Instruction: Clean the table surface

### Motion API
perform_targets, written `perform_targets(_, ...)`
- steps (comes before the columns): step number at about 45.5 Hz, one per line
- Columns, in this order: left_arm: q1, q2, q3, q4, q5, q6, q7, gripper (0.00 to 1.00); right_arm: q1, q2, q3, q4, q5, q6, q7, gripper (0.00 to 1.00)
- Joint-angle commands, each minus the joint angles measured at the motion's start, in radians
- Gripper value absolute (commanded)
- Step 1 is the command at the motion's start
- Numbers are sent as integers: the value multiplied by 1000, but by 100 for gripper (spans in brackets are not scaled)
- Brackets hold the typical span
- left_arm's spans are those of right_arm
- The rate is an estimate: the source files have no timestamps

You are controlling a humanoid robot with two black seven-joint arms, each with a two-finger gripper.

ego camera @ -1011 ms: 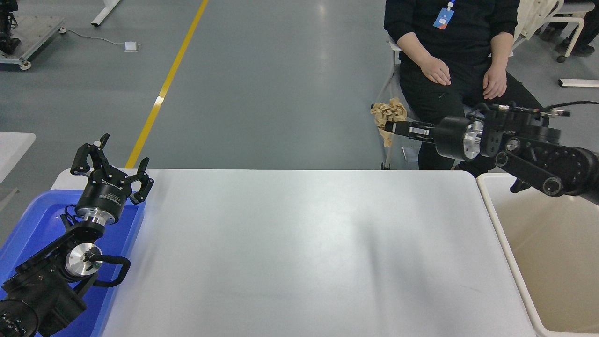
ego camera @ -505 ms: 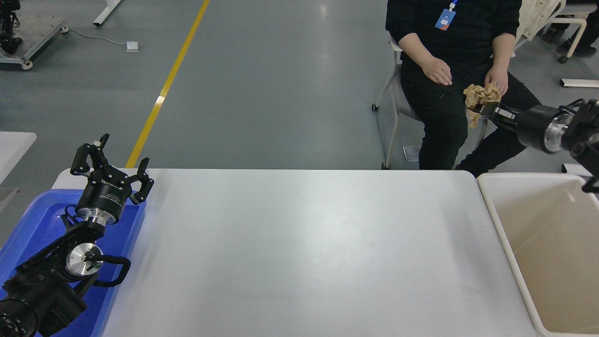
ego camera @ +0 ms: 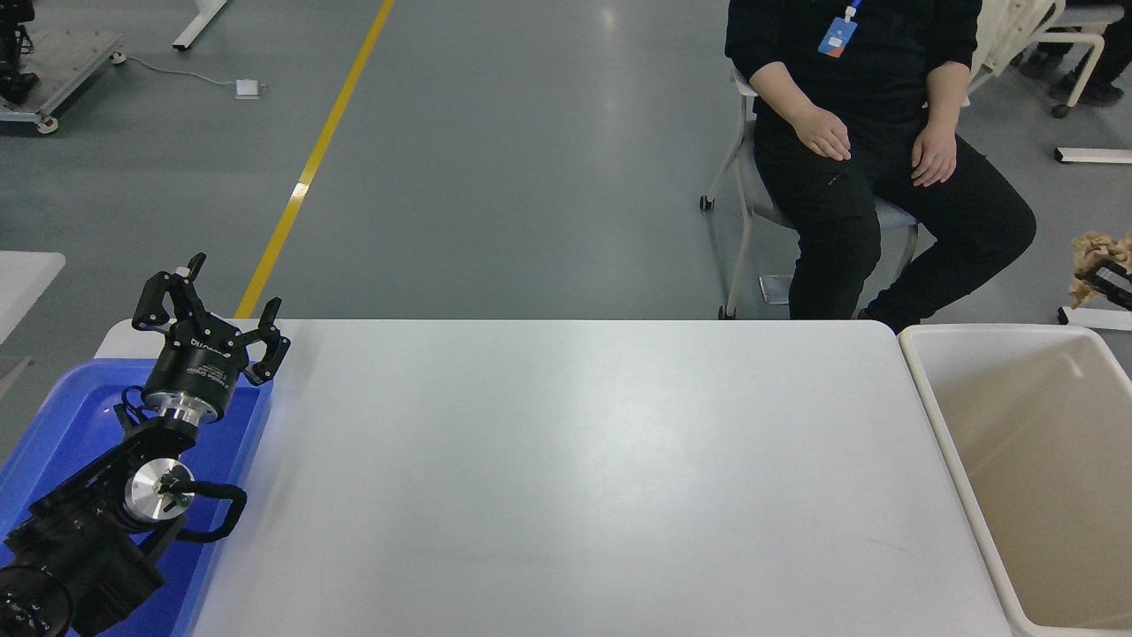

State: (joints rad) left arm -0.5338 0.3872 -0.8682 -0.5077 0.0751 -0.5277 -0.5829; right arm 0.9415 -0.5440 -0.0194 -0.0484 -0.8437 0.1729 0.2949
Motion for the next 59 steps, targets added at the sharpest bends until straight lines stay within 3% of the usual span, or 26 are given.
perform_targets(1, 0, 1, 0, 0, 0, 0, 0, 100, -88, 32, -1, -82, 78, -9, -80, 0)
perform_targets(20, 0, -1, 0, 0, 0, 0, 0, 100, -214, 131, -1, -83, 267, -67, -83, 0)
perform_targets(59, 0, -1, 0, 0, 0, 0, 0, 100, -303, 231, -27, -76, 275, -125, -82, 0)
